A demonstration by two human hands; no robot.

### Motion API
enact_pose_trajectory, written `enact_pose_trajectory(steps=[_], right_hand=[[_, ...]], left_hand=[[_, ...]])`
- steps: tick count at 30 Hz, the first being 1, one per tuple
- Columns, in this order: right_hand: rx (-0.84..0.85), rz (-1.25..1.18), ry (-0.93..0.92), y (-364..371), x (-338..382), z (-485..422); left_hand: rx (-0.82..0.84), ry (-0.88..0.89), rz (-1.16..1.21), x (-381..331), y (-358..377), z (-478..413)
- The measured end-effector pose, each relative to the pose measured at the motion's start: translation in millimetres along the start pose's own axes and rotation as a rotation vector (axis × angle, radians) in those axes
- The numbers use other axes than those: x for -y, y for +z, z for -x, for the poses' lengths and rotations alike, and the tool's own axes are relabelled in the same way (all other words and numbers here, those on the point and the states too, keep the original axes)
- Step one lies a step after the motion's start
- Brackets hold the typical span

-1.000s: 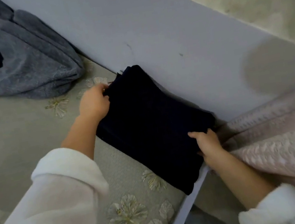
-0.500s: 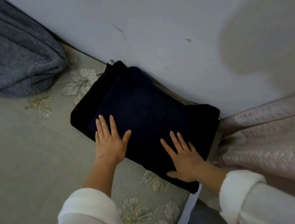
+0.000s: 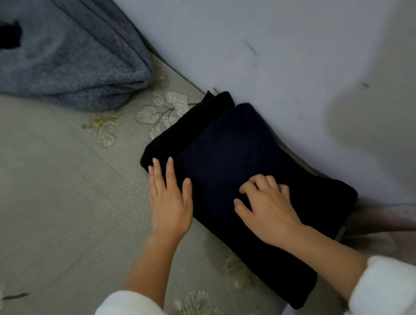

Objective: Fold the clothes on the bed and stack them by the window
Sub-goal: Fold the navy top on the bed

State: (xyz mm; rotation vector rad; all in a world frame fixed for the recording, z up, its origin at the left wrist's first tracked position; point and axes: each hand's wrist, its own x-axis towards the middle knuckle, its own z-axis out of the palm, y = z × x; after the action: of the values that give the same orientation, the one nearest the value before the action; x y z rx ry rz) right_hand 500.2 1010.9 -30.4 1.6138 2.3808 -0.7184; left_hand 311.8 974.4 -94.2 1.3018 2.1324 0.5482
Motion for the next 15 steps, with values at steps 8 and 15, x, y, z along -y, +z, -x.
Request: enact_pose_trajectory(steps=[8,15], right_hand=[[-0.046,0.016,-0.341,6.5,84.1,-118.3],[-0.133,0.062,-0.393,13.8,133.8,-240.2]], left_hand=[[-0.044,-0.436,-0.032,117.2,-32.0,-20.1],[-0.174,-0.409,-0.218,185.1,-18.9,-30.7]])
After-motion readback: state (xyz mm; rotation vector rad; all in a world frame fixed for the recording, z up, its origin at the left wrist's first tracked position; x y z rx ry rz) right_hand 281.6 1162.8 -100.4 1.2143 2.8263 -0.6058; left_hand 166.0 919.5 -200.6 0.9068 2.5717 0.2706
